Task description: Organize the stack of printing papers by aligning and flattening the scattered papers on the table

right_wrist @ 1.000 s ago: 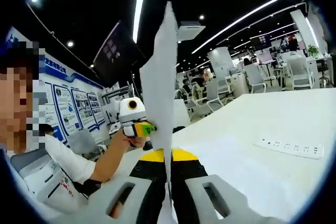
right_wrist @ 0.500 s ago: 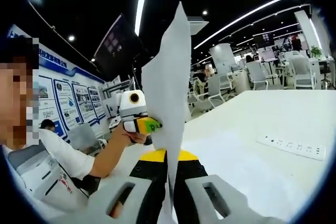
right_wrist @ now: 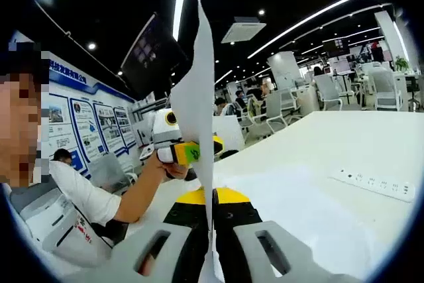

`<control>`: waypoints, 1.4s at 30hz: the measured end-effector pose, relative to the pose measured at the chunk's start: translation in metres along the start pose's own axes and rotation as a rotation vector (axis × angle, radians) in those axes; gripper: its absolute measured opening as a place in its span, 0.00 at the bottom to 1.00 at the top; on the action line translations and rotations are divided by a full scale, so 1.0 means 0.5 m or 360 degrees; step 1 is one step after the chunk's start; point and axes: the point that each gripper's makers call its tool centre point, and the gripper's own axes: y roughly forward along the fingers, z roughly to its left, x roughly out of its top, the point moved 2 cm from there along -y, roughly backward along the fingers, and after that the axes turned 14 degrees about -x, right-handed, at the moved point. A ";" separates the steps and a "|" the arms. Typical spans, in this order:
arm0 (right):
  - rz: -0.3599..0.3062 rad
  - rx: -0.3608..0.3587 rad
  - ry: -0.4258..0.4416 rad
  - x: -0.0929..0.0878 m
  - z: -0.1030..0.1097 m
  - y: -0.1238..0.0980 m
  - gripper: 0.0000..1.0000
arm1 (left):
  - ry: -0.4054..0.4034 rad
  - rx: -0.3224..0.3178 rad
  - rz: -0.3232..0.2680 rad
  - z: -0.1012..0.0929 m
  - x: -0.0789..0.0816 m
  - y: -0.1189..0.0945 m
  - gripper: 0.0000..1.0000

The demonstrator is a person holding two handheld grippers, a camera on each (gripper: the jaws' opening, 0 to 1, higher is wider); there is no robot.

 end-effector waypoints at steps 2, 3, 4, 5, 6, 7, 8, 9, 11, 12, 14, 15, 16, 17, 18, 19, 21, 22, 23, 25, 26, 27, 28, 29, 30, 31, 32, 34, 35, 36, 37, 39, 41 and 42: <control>-0.0001 0.0000 0.0005 -0.001 0.000 0.001 0.00 | -0.0007 -0.0007 -0.0012 -0.003 0.002 0.000 0.16; 0.0000 0.0000 0.0008 -0.001 0.000 0.001 0.00 | -0.0011 -0.0011 -0.0019 -0.004 0.004 0.000 0.16; 0.0001 -0.0001 0.0010 -0.002 -0.001 0.001 0.00 | -0.0015 -0.0013 -0.0027 -0.005 0.005 0.000 0.16; 0.0001 -0.0002 0.0010 -0.002 -0.001 0.002 0.00 | -0.0022 -0.0017 -0.0039 -0.006 0.007 0.001 0.16; 0.0002 -0.0001 0.0010 -0.002 -0.001 0.002 0.00 | -0.0029 -0.0023 -0.0044 -0.007 0.008 0.001 0.12; 0.0002 0.0000 0.0011 -0.003 0.000 0.003 0.00 | -0.0032 -0.0036 -0.0046 -0.009 0.009 0.002 0.07; -0.0004 -0.0003 0.0013 -0.002 0.000 0.004 0.00 | -0.0029 -0.0040 -0.0047 -0.010 0.009 0.003 0.07; -0.0003 -0.0003 0.0016 -0.002 0.000 0.004 0.00 | -0.0028 -0.0026 -0.0045 -0.007 0.009 0.003 0.06; 0.0001 -0.0007 0.0015 -0.004 -0.001 0.005 0.00 | -0.0025 -0.0017 -0.0035 -0.005 0.008 0.004 0.06; 0.0005 -0.0023 0.0015 -0.004 -0.006 0.006 0.00 | -0.0024 -0.0010 -0.0030 -0.004 0.007 0.004 0.06; 0.0005 -0.0044 0.0027 -0.005 -0.012 0.009 0.00 | -0.0026 -0.0006 -0.0025 -0.003 0.005 0.004 0.06; 0.0004 -0.0046 0.0032 -0.005 -0.013 0.009 0.00 | -0.0028 -0.0001 -0.0023 -0.003 0.005 0.004 0.06; 0.0000 -0.0052 0.0032 -0.005 -0.015 0.010 0.00 | -0.0026 -0.0001 -0.0020 -0.003 0.004 0.004 0.06; -0.0005 -0.0069 0.0017 -0.005 -0.019 0.010 0.00 | -0.0023 -0.0002 -0.0017 -0.003 0.004 0.005 0.06; -0.0009 -0.0077 0.0009 -0.004 -0.021 0.011 0.00 | -0.0015 0.0000 -0.0014 -0.003 0.004 0.006 0.06; -0.0012 -0.0080 -0.0001 -0.004 -0.021 0.011 0.00 | -0.0012 0.0000 -0.0013 -0.003 0.004 0.006 0.06; -0.0033 -0.0104 -0.0056 -0.001 -0.025 0.012 0.00 | -0.0012 -0.0008 -0.0016 -0.005 0.006 0.007 0.06; -0.0033 -0.0113 -0.0072 -0.002 -0.025 0.012 0.00 | -0.0014 -0.0013 -0.0018 -0.006 0.006 0.008 0.06; -0.0029 -0.0119 -0.0086 -0.003 -0.025 0.013 0.01 | -0.0011 -0.0020 -0.0019 -0.008 0.008 0.008 0.06; -0.0049 -0.0132 -0.0122 0.001 -0.026 0.014 0.05 | -0.0007 -0.0019 -0.0018 -0.011 0.009 0.008 0.05; -0.0049 -0.0134 -0.0128 0.001 -0.026 0.014 0.06 | -0.0002 -0.0018 -0.0016 -0.012 0.010 0.007 0.05; -0.0042 -0.0142 -0.0138 0.000 -0.026 0.013 0.07 | 0.0008 -0.0004 -0.0014 -0.011 0.014 0.004 0.05; -0.0037 -0.0157 -0.0172 -0.001 -0.028 0.011 0.07 | 0.0015 0.0016 -0.0008 -0.011 0.016 0.001 0.05; -0.0052 -0.0181 -0.0207 0.001 -0.032 0.010 0.09 | 0.0021 0.0015 -0.0005 -0.013 0.017 0.000 0.05; -0.0082 -0.0227 -0.0224 0.007 -0.039 0.009 0.12 | 0.0025 0.0014 -0.0005 -0.015 0.020 -0.001 0.05; -0.0090 -0.0245 -0.0215 0.008 -0.040 0.006 0.15 | 0.0026 0.0018 -0.0012 -0.016 0.022 -0.002 0.05; -0.0100 -0.0257 -0.0217 0.010 -0.043 0.005 0.18 | 0.0021 0.0022 -0.0015 -0.015 0.024 -0.003 0.05; -0.0115 -0.0292 -0.0217 0.013 -0.044 0.001 0.20 | 0.0027 0.0021 -0.0013 -0.017 0.025 -0.004 0.05; -0.0121 -0.0301 -0.0255 0.013 -0.042 -0.002 0.21 | 0.0021 0.0032 -0.0019 -0.017 0.027 -0.006 0.05; -0.0148 -0.0321 -0.0306 0.016 -0.040 -0.007 0.22 | 0.0014 0.0040 -0.0021 -0.015 0.029 -0.008 0.05; -0.0166 -0.0352 -0.0340 0.018 -0.036 -0.013 0.23 | 0.0017 0.0044 -0.0020 -0.016 0.031 -0.010 0.05; -0.0176 -0.0400 -0.0416 0.014 -0.026 -0.028 0.26 | 0.0023 0.0059 -0.0026 -0.019 0.036 -0.014 0.05; -0.0207 -0.0426 -0.0414 0.007 -0.015 -0.041 0.28 | 0.0019 0.0054 -0.0025 -0.023 0.038 -0.016 0.05; -0.0196 -0.0438 -0.0400 0.002 -0.015 -0.047 0.30 | 0.0016 0.0056 -0.0034 -0.024 0.040 -0.016 0.05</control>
